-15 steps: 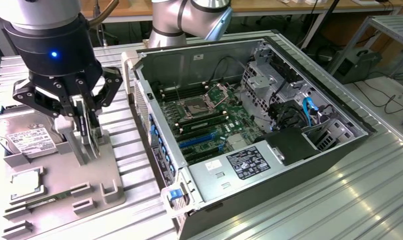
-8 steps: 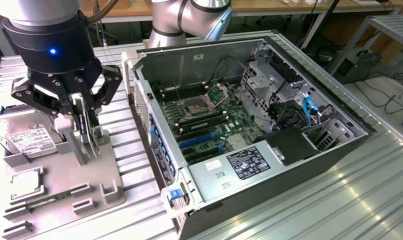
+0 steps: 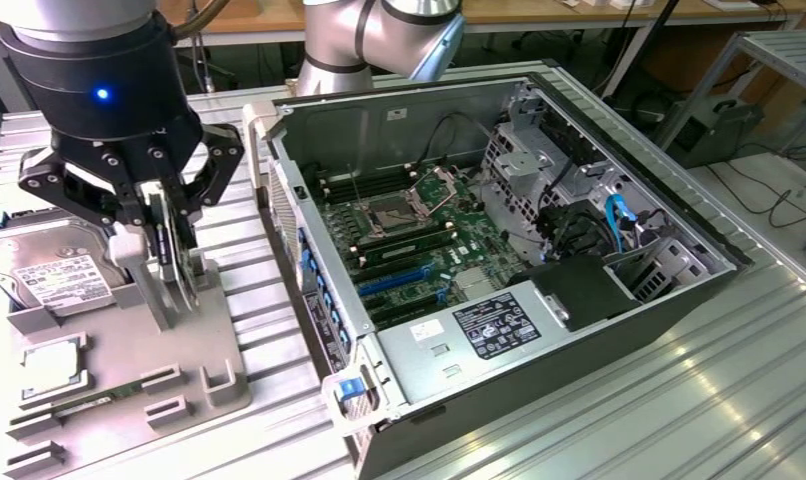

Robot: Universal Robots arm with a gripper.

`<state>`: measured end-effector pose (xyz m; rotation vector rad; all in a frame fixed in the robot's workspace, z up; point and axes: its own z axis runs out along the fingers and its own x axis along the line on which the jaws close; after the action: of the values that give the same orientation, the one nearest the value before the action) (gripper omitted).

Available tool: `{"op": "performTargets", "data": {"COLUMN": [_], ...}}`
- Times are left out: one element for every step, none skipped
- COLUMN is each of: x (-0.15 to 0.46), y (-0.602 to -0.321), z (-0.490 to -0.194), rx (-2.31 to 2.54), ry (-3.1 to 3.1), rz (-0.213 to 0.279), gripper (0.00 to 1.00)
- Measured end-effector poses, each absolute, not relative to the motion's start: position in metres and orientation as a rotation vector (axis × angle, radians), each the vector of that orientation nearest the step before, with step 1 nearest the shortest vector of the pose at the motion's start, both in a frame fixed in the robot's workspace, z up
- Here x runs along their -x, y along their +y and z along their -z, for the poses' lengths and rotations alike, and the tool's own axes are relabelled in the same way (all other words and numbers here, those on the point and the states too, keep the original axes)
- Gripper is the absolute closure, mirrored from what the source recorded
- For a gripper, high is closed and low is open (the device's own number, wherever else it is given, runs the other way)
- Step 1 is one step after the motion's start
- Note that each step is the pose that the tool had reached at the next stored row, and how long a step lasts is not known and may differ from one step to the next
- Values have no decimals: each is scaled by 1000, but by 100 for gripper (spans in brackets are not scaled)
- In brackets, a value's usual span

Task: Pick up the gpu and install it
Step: 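Pick up the gpu and move the gpu toward the slot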

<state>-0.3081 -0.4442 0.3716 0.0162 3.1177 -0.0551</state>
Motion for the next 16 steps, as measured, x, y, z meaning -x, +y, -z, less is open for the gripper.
{"op": "performTargets", "data": {"x": [308, 308, 308, 308, 308, 308, 308, 308, 308, 308, 308, 308, 308, 308, 308, 308], "y": [-444, -444, -444, -444, -444, -444, -444, -444, -444, -444, -444, -444, -444, -444, -444, -444], "z": [-372, -373, -373, -374, -375, -376, -377, -379, -380, -381, -382, -383, -384, -385, -386, -387], "rx": [-16, -16, -16, -16, -16, -16, -16, -16, -16, -16, -16, -16, -16, -16, -16, -16], "ry": [3118, 3118, 3118, 3118, 3118, 3118, 3118, 3118, 3118, 3118, 3118, 3118, 3118, 3118, 3118, 3118], "rz": [55, 55, 55, 56, 56, 56, 56, 56, 56, 56, 56, 56, 56, 56, 56, 56], "gripper": [72, 72, 72, 72, 72, 72, 72, 72, 72, 72, 72, 72, 72, 72, 72, 72]}}
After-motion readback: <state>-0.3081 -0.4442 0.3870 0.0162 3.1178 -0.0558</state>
